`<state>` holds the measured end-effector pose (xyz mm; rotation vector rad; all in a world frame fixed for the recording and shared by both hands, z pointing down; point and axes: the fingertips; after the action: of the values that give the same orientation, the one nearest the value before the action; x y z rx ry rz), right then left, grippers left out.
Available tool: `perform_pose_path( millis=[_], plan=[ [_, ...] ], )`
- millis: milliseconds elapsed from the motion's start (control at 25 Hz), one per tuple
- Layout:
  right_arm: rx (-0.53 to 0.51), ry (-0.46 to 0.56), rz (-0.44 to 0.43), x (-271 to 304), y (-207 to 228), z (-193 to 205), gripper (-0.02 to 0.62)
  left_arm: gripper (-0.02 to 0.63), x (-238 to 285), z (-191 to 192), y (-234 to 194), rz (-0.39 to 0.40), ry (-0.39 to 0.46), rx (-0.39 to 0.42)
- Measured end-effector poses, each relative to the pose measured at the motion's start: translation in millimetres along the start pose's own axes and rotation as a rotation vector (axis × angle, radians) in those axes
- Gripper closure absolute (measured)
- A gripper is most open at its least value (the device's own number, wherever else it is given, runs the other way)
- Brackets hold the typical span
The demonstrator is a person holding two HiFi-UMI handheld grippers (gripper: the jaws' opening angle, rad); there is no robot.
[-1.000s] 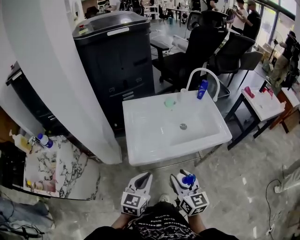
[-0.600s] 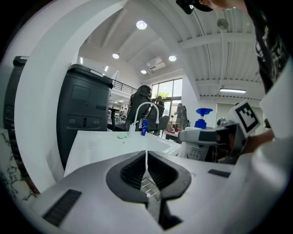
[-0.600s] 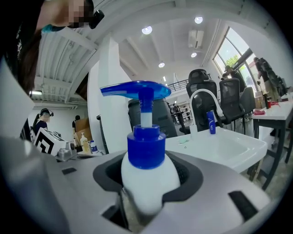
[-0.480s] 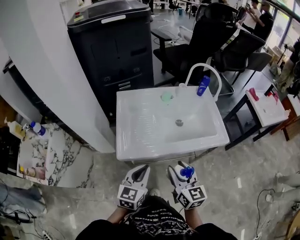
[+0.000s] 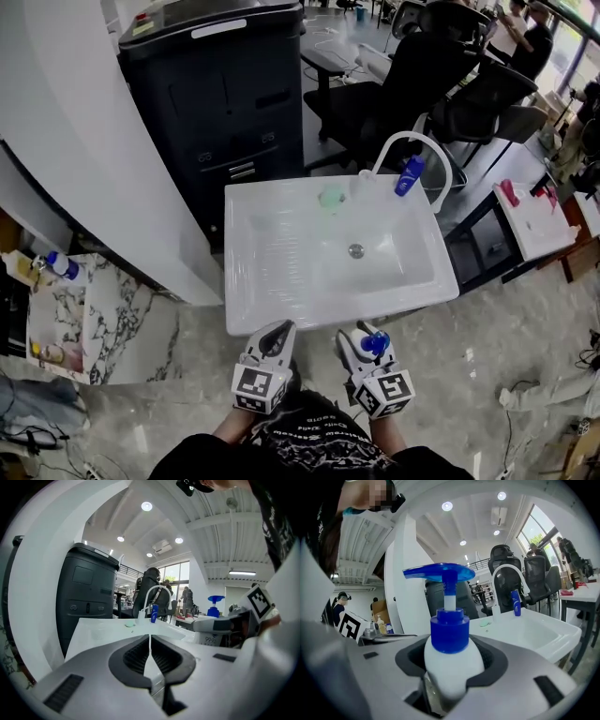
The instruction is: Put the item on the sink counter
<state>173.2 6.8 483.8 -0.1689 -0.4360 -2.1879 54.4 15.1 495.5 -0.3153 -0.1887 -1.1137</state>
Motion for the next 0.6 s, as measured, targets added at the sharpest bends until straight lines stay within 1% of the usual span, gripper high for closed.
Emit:
perform_pose_path(
  millis=[200, 360, 600],
  plan=[
    [-0.024, 0.005, -0.01, 42.7, 10.6, -27.4, 0.399, 0.591, 24.8, -24.5, -35.4, -0.028, 0.027, 0.018],
    [-0.034, 0.018, -0.025, 83.4, 12.9, -48.8, 0.399, 0.591, 46.6, -37.1, -70.9, -0.045, 0.03, -0.004],
    [-0.051, 0.024, -0.034, 136.7, 17.6, -70.0, 0.399, 0.591, 74.7, -51.6, -109.4, -0.045, 0.033, -0.015]
  ],
)
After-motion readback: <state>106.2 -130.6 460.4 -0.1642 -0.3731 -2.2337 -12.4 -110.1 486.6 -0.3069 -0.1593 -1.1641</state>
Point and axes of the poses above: the fingertips, and each gripper's own axes: x forward along the fingers, y to its right, z out of its underside, and after that the axes turned 2 degrees about -y, right-handed
